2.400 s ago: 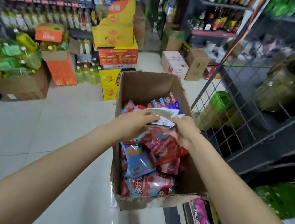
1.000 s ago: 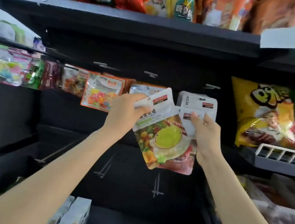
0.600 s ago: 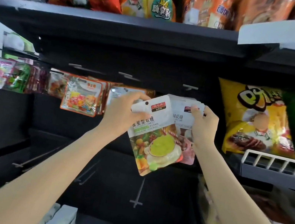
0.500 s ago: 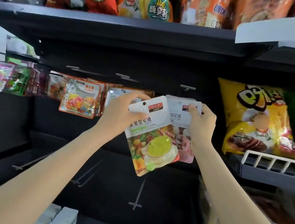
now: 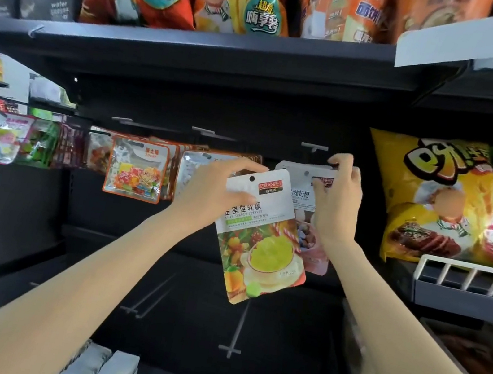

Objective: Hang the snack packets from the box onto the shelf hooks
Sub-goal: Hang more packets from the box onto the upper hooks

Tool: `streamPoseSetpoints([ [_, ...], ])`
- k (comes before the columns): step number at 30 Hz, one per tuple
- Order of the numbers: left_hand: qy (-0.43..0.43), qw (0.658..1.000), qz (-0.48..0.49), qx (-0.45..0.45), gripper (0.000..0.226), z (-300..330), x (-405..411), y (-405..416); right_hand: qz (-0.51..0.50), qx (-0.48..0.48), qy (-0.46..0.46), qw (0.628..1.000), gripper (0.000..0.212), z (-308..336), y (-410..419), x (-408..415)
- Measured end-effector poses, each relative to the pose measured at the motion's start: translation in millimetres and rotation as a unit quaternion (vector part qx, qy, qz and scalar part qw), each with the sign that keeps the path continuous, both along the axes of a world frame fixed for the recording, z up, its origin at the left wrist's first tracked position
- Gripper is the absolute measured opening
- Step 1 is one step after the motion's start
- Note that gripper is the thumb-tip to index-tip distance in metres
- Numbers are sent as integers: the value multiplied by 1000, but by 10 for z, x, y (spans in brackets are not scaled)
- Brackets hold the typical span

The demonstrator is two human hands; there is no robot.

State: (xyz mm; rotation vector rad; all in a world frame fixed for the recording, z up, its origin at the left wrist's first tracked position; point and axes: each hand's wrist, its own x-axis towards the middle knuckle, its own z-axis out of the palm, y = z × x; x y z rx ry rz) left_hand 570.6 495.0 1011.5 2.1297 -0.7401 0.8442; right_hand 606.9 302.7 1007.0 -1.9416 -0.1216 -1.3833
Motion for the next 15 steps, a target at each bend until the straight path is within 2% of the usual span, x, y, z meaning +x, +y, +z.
streamPoseSetpoints([
  [3, -1, 1000, -3, 8, 42, 11, 18, -41, -29, -47, 41, 998, 18, 3, 1, 73],
  [7, -2, 1000, -9, 22, 40, 31, 6, -115, -82, -99, 88, 988, 26, 16, -26, 92],
  [10, -6, 999, -8, 38, 40, 47, -2, -146, -76, -81, 51, 992, 24, -28, -102, 22],
  [13, 2, 999, -15, 43, 41, 93, 13, -179, 7, -44, -29, 999, 22, -82, -157, -152],
  [15, 12, 999, -33, 31, 43, 121, 51, -239, 147, -27, 4, 989, 24, -72, -163, -278],
])
